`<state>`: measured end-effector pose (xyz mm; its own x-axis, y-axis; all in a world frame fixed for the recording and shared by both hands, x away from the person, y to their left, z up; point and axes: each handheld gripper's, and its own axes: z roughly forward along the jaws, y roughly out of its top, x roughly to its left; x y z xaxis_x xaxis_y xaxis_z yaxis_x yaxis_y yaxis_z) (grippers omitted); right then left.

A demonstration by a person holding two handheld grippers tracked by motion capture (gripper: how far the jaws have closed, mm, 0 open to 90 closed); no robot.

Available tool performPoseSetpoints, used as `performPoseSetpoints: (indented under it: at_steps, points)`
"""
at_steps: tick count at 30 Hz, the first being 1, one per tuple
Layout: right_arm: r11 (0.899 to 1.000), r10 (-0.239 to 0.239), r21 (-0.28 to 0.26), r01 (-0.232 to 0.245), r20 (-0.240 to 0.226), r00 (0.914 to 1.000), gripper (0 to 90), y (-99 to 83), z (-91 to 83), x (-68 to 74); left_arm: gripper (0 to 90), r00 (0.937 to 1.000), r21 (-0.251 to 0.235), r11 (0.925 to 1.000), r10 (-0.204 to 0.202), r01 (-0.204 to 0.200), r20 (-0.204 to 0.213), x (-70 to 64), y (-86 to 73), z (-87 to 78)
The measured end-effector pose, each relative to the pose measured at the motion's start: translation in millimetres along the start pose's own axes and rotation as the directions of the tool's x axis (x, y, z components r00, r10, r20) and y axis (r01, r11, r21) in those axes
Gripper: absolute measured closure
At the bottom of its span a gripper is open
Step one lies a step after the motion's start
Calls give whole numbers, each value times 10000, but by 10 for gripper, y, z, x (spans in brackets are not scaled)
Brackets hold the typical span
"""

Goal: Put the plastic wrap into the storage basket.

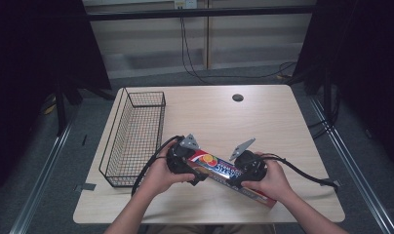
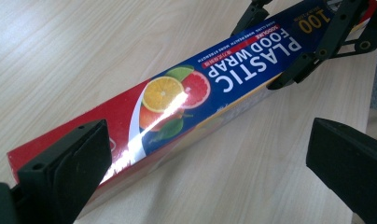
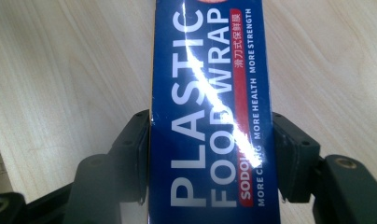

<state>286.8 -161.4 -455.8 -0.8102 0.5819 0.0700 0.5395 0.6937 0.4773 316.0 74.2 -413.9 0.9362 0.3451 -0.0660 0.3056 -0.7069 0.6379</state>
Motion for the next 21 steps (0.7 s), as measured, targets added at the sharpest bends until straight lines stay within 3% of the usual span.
performPoseSetpoints:
  at_steps: [4,5,8,10,13,21]
  points:
    - [9999,21,-169,-22,-59,10000,357,1,-42,-12,0,9999,142,9998,137,-138,27,7,29,16]
    - [9989,145,-453,-153,-177,9997,352,8,-86,-18,0,10000,42,10000,43,-44,21,1,32,30]
    - [9970,243,-733,-250,-117,9996,310,16,-209,-66,0,9995,188,9994,306,-307,76,6,55,45]
    - [9970,113,-764,-108,69,9999,277,3,-269,-119,0,9996,250,9993,271,-273,82,-5,75,67]
    - [9909,484,-1239,-518,-304,9984,256,-46,-327,-188,0,9985,462,9975,528,-535,159,-9,114,90]
    - [9810,1090,-1573,-1135,-373,9933,160,-180,-450,-297,0,9968,575,9958,692,-714,391,-24,198,226]
